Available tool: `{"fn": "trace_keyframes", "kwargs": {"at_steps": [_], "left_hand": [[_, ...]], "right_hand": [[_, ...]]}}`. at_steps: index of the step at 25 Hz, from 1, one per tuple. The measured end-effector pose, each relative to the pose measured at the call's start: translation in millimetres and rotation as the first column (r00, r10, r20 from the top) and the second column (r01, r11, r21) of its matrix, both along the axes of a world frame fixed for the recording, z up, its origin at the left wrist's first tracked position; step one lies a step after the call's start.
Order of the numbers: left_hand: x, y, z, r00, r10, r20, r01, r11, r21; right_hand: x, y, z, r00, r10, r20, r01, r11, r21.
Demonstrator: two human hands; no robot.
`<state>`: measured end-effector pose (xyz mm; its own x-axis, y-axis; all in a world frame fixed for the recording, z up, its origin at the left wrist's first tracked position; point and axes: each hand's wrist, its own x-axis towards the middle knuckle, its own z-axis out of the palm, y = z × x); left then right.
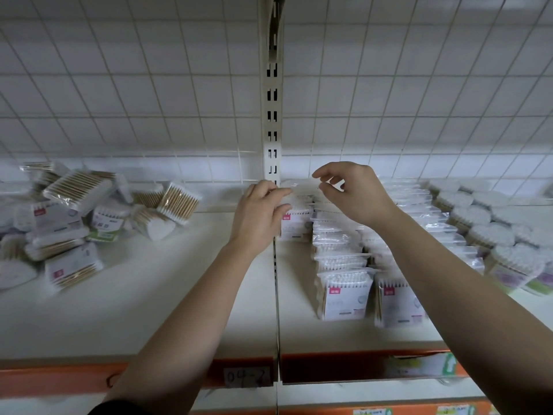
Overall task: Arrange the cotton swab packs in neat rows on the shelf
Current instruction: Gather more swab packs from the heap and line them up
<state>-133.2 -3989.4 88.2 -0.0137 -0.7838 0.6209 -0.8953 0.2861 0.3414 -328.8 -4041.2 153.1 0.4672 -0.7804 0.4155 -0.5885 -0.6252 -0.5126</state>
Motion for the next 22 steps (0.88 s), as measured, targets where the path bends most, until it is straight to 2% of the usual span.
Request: {"fn": "trace_keyframes", "kwargs": {"at_steps": [6,14,17,22], "left_hand": [[59.1,42.9,14.9,0.982,0.19,0.008,-0.188,0.978,-0.091],[145.7,115.3,-0.9,0.879,0.451,0.151,-0.441,0.892,-0.099],[183.5,144.4,-8.4,0.85,0.508,0.139,-0.497,0.861,-0.11],[238.1,178.9,-9.2,0.775,0.627,0.08,-0.6,0.769,-0.221]], "right_hand": [[53.8,19.1,12.1,0.996,0.067,0.051,-0.066,0.998,-0.011],[156.6,55.1,-3.8,0.974,0.228,0.009,-0.228,0.974,0.001],[197.6,70.4,-11.9,0.961,0.275,-0.011,-0.276,0.961,-0.005],[259.9,87.6,-26.9,0.933,0.358,0.034,-0.358,0.934,-0.004]]}}
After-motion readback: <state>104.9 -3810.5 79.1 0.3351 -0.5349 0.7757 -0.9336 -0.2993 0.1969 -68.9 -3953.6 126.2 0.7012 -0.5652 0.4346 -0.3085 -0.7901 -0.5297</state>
